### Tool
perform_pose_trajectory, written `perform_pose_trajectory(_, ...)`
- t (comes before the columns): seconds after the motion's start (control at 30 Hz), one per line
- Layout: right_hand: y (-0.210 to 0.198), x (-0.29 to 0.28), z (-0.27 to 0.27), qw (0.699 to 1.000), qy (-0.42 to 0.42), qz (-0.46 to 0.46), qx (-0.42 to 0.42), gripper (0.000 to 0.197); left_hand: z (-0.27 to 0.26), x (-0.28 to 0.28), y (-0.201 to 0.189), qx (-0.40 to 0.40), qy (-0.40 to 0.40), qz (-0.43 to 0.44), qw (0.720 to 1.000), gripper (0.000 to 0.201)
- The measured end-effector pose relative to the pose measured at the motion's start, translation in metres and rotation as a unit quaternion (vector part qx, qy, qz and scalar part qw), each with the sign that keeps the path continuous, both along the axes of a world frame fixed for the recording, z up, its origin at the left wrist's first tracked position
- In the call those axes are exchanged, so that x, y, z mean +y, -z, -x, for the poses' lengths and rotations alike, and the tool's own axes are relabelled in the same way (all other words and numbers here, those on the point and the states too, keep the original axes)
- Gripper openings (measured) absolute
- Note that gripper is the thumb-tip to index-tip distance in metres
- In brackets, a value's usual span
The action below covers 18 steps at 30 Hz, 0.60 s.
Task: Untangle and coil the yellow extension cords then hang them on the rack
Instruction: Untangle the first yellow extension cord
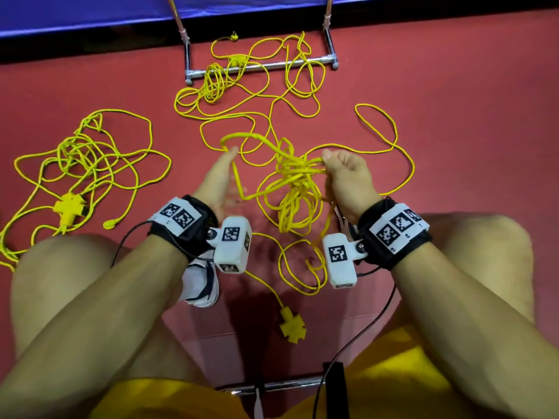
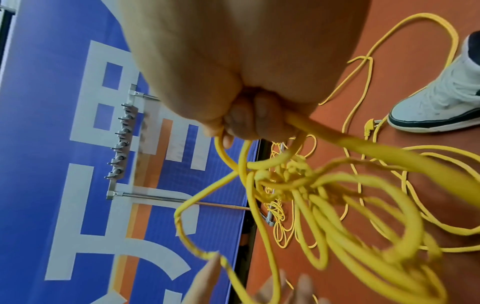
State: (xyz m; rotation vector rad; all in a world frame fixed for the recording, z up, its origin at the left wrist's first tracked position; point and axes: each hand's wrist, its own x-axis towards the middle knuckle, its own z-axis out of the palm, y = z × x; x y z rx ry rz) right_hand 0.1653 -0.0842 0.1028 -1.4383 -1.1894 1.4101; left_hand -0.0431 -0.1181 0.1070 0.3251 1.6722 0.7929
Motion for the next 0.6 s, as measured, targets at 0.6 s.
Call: perform_pose_trajectory(0.6,0.01,-0.037,0.026,0.918,-0.31,-0.183,-0.165,0.025,-0.038,0.002,0.004,-0.166,-0.052,-0.079,0.981,0.019)
